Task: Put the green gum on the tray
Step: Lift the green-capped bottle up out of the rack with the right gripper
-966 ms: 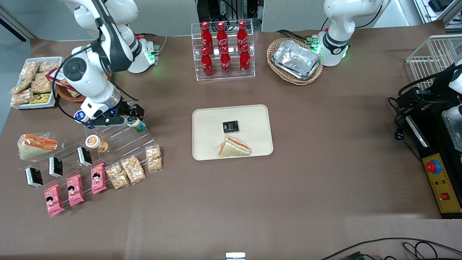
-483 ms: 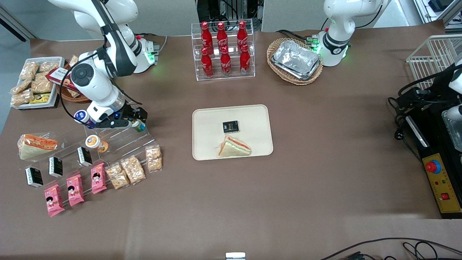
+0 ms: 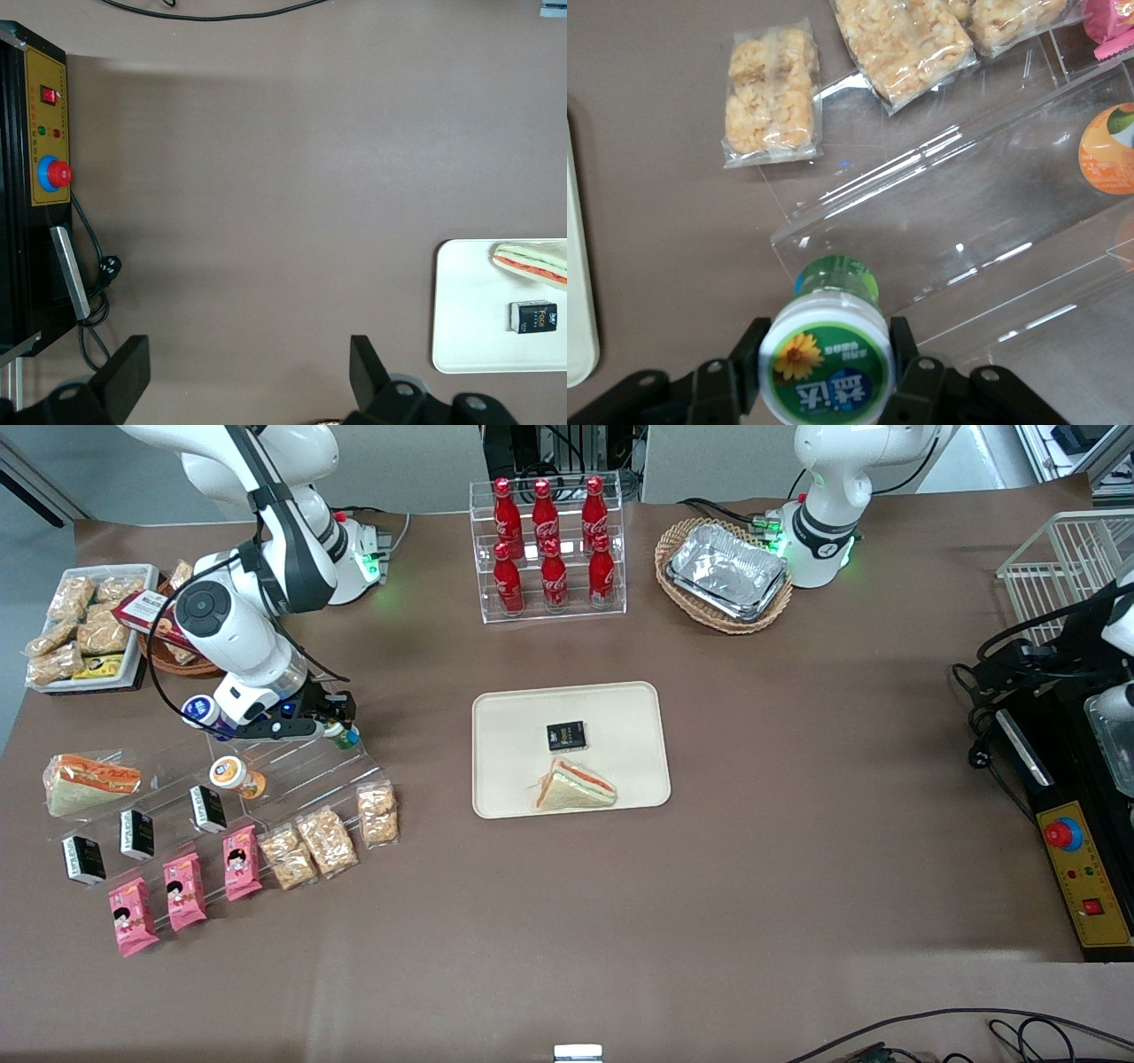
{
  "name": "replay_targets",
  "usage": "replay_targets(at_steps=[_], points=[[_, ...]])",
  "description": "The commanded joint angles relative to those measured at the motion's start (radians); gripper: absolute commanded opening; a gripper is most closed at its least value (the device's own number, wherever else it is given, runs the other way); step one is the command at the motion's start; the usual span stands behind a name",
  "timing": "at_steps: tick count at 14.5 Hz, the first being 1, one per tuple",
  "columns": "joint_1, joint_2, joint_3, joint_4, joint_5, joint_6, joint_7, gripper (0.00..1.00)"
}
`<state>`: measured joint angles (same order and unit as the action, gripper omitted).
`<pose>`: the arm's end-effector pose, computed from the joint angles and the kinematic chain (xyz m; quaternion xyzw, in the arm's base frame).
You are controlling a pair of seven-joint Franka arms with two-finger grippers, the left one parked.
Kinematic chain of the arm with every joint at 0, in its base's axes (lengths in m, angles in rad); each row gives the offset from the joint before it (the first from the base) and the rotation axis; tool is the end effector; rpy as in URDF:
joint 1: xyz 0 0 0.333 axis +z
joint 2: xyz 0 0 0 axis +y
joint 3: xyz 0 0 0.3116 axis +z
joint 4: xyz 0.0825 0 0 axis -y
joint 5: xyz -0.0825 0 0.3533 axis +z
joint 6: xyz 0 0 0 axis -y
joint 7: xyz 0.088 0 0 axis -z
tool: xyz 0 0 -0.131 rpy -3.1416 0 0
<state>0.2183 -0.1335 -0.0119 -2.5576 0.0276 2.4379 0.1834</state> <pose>0.4154 0.0876 0.3111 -0.9999 -0.0011 -0.0049 0.0109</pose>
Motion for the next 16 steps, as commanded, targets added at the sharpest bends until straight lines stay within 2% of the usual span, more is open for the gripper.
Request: replay_targets(at_steps=[1,4,6,9,10,12,16], points=[[-0.004,0.005,0.000,-0.007,0.005,0.026,-0.016,0.48],[-0.002,-0.099,0.000,0.010,0.005,-0.070,-0.027,0.44],[-0.001,-0.187,0.006,0.109,0.002,-0.277,-0.027,0.44],[0.001,-0.190,0.007,0.391,0.008,-0.637,-0.022,0.44],[0.003,-0.183,0.009,0.471,0.015,-0.711,-0.015,0.44],[0.044,-0.167,0.010,0.587,0.050,-0.804,0.025,0.44],[0.243,-0.095,0.010,0.643,0.052,-0.787,0.308,0.44]])
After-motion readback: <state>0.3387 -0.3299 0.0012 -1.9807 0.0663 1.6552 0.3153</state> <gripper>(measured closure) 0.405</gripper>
